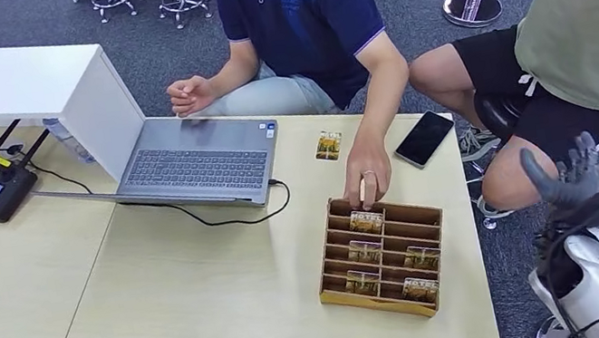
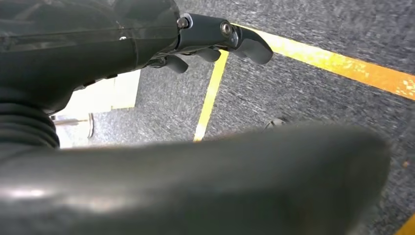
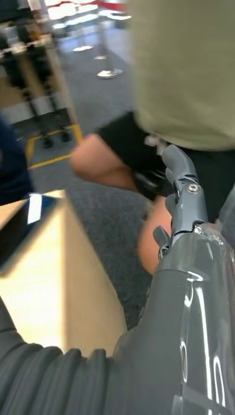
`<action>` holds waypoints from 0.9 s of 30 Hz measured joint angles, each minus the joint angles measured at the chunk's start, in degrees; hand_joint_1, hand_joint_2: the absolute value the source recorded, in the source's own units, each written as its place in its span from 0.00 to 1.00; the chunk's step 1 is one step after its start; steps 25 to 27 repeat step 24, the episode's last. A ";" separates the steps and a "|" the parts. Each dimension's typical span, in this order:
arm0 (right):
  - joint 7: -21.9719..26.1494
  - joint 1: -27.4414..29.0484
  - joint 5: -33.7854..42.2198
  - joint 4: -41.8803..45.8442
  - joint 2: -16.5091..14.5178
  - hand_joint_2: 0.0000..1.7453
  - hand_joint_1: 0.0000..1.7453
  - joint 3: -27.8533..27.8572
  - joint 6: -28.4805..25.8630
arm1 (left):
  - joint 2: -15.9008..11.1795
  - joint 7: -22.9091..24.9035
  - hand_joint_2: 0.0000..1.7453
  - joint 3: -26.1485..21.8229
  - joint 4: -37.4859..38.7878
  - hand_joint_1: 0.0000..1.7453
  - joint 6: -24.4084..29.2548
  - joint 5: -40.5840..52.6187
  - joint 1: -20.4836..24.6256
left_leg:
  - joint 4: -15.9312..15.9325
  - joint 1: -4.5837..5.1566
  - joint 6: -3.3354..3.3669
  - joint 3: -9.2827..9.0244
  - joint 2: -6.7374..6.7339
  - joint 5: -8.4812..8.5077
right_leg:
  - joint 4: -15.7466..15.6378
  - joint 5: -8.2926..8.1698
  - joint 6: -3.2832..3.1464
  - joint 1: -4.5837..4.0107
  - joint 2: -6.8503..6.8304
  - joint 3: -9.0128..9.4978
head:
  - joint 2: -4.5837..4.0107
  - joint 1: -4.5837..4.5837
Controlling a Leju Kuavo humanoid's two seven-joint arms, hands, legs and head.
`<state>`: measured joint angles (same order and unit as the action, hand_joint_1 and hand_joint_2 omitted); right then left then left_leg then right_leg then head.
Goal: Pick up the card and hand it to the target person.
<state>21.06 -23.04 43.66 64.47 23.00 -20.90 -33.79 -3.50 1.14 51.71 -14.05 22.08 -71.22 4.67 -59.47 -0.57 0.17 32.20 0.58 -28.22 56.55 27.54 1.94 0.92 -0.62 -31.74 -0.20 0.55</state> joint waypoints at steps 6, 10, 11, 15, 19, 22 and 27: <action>5.14 7.11 13.02 -8.64 2.35 1.00 0.00 11.49 7.76 | 0.00 0.32 0.00 0.00 0.00 0.00 -0.01 -0.15 0.05 | 0.01 0.01 0.03 0.03 0.00 -0.04 | -0.01 0.04 0.03 0.00 0.01 -0.06 | 0.00 0.01; 6.67 10.86 18.30 -18.51 2.41 1.00 0.00 17.36 14.39 | 0.00 0.50 0.00 0.00 0.00 0.00 0.01 -0.88 0.06 | 0.02 0.00 0.01 0.06 -0.01 -0.09 | -0.01 0.05 0.03 0.00 0.04 -0.09 | 0.00 0.01; 6.68 11.66 19.11 -20.60 2.28 1.00 0.00 18.47 15.38 | 0.01 0.56 0.00 0.00 0.00 0.00 0.03 -1.01 0.10 | 0.02 0.00 0.00 0.05 -0.03 -0.11 | -0.01 0.06 0.02 0.00 0.07 -0.10 | 0.00 0.01; 5.19 14.69 20.77 -29.67 1.21 1.00 0.00 22.11 14.39 | 0.06 1.02 0.00 0.00 0.00 0.00 0.31 -1.44 0.12 | 0.03 -0.02 0.00 0.04 -0.06 -0.14 | 0.00 0.09 0.01 -0.01 0.11 -0.10 | 0.00 0.00; 1.14 17.45 19.99 -36.51 -1.20 1.00 0.00 23.74 9.98 | 0.15 1.49 0.00 0.00 0.00 0.00 0.84 -2.18 0.14 | 0.05 -0.04 -0.05 0.03 -0.19 -0.18 | 0.01 0.10 0.00 -0.03 0.22 -0.10 | 0.00 0.01; -3.26 18.31 18.75 -40.04 -3.17 1.00 0.00 24.08 6.29 | 0.21 1.98 0.00 0.00 0.00 0.00 1.15 -2.71 0.17 | 0.06 -0.05 -0.05 0.01 -0.29 -0.18 | 0.01 0.10 0.00 -0.03 0.31 -0.10 | 0.00 0.01; -5.51 18.45 18.06 -41.16 -4.10 1.00 0.00 24.09 5.01 | 0.24 2.29 0.00 0.00 0.00 0.00 1.32 -2.98 0.20 | 0.06 -0.05 -0.05 -0.03 -0.31 -0.18 | 0.01 0.10 0.00 -0.03 0.36 -0.09 | 0.00 0.01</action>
